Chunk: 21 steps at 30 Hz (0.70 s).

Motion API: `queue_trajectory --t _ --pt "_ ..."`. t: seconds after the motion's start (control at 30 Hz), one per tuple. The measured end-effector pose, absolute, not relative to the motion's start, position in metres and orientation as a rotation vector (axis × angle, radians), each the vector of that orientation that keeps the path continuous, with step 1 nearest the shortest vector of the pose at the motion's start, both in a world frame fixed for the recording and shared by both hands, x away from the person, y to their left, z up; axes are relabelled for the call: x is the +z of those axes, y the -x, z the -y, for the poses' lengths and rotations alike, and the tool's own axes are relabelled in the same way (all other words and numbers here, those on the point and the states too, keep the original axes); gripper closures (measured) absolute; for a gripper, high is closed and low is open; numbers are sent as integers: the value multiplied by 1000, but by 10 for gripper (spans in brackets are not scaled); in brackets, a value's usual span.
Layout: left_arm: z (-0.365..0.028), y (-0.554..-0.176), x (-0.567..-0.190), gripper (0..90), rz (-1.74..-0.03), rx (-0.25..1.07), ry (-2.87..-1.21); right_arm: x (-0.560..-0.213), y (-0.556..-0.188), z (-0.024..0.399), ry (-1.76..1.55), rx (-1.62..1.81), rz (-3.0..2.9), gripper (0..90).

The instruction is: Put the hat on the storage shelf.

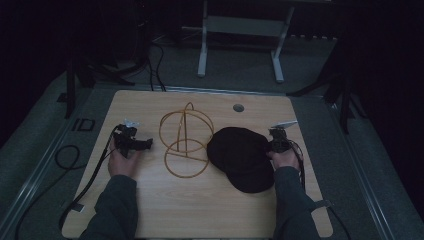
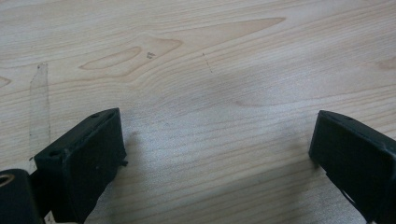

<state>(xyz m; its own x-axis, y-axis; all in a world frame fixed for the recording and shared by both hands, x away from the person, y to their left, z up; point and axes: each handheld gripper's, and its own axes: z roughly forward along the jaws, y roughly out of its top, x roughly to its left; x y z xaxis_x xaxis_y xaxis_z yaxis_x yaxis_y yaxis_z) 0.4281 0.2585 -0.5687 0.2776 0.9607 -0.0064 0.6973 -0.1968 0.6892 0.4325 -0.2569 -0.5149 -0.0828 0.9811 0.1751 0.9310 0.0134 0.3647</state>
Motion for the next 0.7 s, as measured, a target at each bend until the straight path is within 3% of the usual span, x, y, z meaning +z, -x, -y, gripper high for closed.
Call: queue_trajectory --t 0.7 --pt "-259 -428 -569 30 -1485 586 -1970 -504 -432 269 -2099 680 -2114 787"
